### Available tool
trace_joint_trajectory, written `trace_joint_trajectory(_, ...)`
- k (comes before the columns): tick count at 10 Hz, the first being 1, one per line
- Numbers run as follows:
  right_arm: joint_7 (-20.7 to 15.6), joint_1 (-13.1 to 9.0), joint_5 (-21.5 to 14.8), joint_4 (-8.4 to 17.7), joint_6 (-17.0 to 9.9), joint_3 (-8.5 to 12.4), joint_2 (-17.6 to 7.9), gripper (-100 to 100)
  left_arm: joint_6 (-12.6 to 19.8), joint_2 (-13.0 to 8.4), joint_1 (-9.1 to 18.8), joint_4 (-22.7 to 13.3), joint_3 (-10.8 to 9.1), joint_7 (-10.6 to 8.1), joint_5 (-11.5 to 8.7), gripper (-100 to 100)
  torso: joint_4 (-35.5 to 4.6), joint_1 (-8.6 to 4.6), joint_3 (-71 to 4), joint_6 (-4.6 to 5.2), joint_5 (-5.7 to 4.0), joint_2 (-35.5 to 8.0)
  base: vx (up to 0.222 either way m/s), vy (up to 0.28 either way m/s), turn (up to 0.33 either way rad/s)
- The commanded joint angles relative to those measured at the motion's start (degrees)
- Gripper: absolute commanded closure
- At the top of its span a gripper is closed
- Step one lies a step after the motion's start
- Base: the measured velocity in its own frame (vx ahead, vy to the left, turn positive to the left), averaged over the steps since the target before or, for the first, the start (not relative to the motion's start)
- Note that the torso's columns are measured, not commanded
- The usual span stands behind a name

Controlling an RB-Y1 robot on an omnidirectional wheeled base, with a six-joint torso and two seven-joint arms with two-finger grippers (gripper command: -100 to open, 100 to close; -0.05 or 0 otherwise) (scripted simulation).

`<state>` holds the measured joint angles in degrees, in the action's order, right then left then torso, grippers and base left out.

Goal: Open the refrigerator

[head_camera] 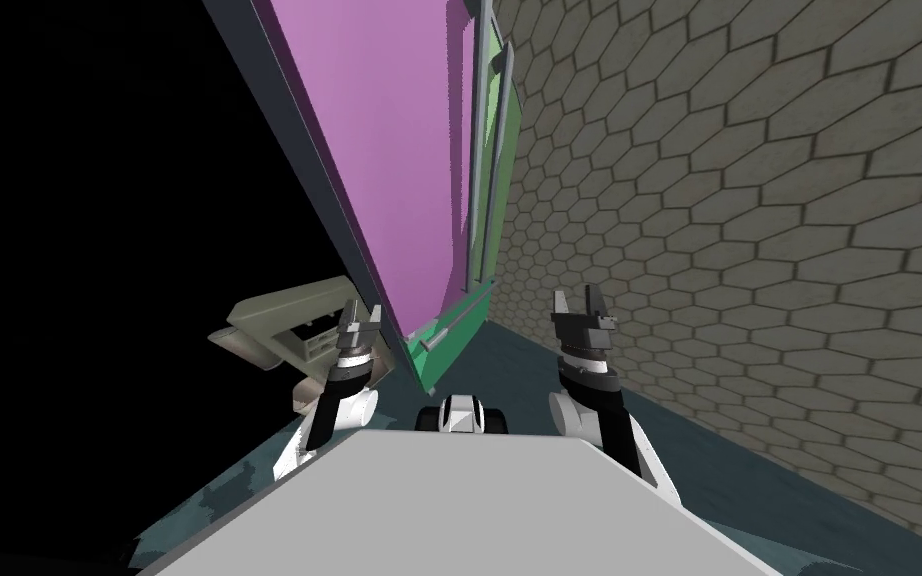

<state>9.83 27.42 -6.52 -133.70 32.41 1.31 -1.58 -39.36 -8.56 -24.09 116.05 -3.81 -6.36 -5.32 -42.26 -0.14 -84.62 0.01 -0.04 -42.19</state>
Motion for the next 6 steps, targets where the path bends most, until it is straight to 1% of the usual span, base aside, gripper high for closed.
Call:
trace_joint_trajectory(1,0.0,0.0,0.0,0.0,0.0,0.0,0.0,0,-1.9,-0.6,0.6,-4.1,-0.45,-1.65,-1.6,-100,0.0,0.05,0.0,0.0,0.01,0.0,0.19,-0.18,0.022)
trace_joint_trajectory(3,0.0,0.0,0.0,0.0,0.0,0.0,0.0,0,-3.3,-0.9,1.1,-7.6,-0.67,-2.81,-2.7,-100,0.1,0.19,-0.1,0.15,0.06,0.2,0.165,-0.183,0.015)
trace_joint_trajectory(6,0.0,0.0,0.0,0.0,0.0,0.0,0.0,0,-5.5,-1.1,1.9,-12.4,-0.99,-4.6,-4.5,-100,0.2,0.21,-0.5,0.31,0.06,0.7,0.198,-0.186,0.016)
